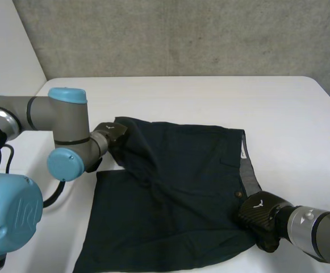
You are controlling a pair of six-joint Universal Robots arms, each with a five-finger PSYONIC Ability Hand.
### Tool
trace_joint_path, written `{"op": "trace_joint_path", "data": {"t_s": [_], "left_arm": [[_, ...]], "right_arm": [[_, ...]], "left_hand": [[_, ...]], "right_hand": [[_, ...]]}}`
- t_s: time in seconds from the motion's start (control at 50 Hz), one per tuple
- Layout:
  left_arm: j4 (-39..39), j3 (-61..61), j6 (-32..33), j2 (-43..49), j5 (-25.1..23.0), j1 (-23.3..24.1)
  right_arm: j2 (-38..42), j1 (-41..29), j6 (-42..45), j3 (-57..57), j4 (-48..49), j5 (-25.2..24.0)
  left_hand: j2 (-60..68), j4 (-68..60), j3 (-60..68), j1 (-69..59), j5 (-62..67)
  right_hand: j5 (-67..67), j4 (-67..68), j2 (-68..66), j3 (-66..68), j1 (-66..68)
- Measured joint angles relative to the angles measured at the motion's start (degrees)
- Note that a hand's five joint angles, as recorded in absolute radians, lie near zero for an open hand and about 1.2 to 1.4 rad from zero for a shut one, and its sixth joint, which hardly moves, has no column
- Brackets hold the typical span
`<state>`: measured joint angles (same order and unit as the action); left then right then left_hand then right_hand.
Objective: Fold the shorts.
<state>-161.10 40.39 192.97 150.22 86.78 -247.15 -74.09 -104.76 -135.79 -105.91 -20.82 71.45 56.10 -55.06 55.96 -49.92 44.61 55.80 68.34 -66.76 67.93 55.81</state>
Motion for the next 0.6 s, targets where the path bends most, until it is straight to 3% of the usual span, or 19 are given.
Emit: {"op": "trace_joint_path", "data": {"t_s": [0.02, 0.1, 0.14, 0.44, 0.5, 0.52, 0.58, 0.6], "left_arm": [[0.06, 0.08, 0.03, -0.14, 0.25, 0.0], [0.03, 0.49, 0.09, -1.56, 1.55, -0.02], [0.01, 1.07, 0.09, -2.74, 2.41, -0.08], [-1.74, 17.46, -0.25, -15.36, 4.21, -5.03], [-1.91, 20.51, -0.31, -17.21, 4.08, -6.03], [-1.98, 22.22, -0.34, -18.3, 3.97, -6.45], [-2.08, 24.27, -0.34, -19.74, 3.73, -6.8], [-2.11, 24.97, -0.34, -20.27, 3.55, -6.87]], "right_arm": [[0.0, 0.0, 0.0, 0.0, 0.0, 0.0], [0.02, -0.02, 0.0, -0.01, 0.02, 0.0], [0.04, -0.04, 0.0, -0.04, 0.02, 0.0], [0.09, -0.05, 0.0, -0.09, 0.02, -0.01], [0.09, -0.08, 0.0, -0.12, 0.01, 0.0], [0.09, -0.11, 0.0, -0.13, 0.01, 0.01], [0.09, -0.17, 0.0, -0.15, 0.01, 0.01], [0.09, -0.21, 0.0, -0.16, 0.02, 0.01]], "left_hand": [[9.12, -10.03, 9.25, -1.38, 9.88], [11.89, -13.2, 11.93, -3.1, 12.13], [12.11, -13.3, 12.04, -10.24, 12.13], [11.35, -13.12, 11.35, -10.83, 11.75], [0.67, -2.22, 1.3, -6.07, 3.9], [-7.31, 6.26, -7.02, 2.82, -5.16], [-8.29, 6.78, -8.02, 3.35, -5.72], [-17.66, 16.59, -17.07, 12.51, -16.01]], "right_hand": [[0.0, 0.0, 0.0, 0.0, 0.0], [0.0, 0.0, 0.0, 0.0, 0.0], [0.0, 0.0, 0.0, 0.0, 0.0], [0.0, 0.0, 0.0, 0.0, 0.0], [0.01, 0.0, 0.0, 0.0, 0.0], [0.0, 0.0, 0.0, 0.0, 0.0], [0.0, 0.0, 0.0, 0.0, 0.0], [0.0, 0.0, 0.0, 0.0, 0.0]]}}
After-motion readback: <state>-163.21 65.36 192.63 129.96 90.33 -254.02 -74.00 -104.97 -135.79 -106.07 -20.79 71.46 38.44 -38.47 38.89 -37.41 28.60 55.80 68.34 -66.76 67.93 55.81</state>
